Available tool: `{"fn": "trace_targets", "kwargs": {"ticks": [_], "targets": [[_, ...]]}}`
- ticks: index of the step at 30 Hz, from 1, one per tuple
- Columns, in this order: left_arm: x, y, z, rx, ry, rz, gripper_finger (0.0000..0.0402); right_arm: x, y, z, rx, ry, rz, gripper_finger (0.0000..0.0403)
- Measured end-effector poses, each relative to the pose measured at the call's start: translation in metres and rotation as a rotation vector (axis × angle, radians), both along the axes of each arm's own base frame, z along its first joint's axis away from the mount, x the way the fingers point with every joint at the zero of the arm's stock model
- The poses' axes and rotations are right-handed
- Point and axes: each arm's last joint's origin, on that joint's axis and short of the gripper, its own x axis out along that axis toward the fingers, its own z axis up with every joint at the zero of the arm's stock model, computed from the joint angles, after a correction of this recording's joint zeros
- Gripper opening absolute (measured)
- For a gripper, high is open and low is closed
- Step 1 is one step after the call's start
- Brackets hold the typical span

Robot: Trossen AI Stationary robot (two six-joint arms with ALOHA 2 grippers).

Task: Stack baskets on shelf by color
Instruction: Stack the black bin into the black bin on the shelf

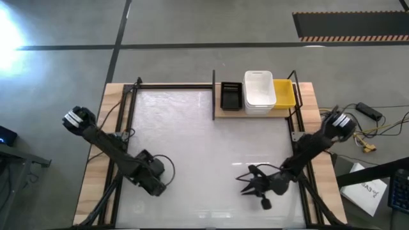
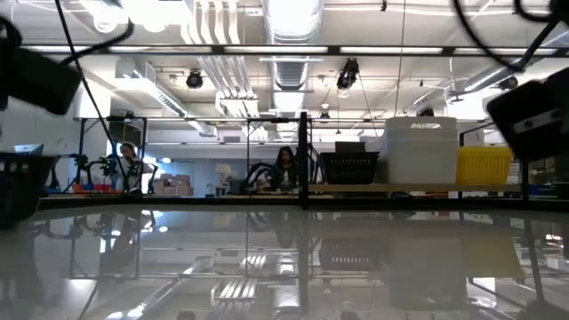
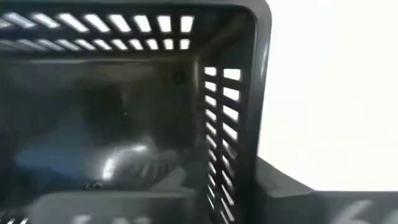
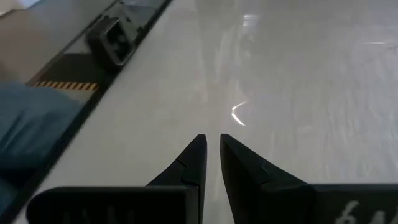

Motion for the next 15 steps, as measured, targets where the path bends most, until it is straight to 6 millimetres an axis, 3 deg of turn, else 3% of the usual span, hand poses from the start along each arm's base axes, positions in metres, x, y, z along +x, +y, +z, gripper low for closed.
{"fn": "trace_targets", "kwargs": {"ticks": [2, 5, 10, 15], "targets": [[0.014, -0.008, 0.008, 0.007, -0.028, -0.047, 0.0013, -0.009, 0.001, 0.008, -0.021, 0.02, 0.028, 0.0038], [0.045, -0.019, 0.023, 0.021, -0.098, -0.112, 0.0009, -0.024, 0.0, 0.018, -0.051, 0.068, 0.049, 0.0038], [0.12, -0.029, 0.045, 0.097, -0.218, -0.337, 0.0001, -0.053, -0.004, 0.024, -0.12, 0.148, -0.041, 0.0038], [0.199, -0.015, 0.077, 0.221, -0.361, -0.571, 0.0, -0.077, -0.006, 0.017, -0.137, 0.153, -0.142, 0.0038]]}}
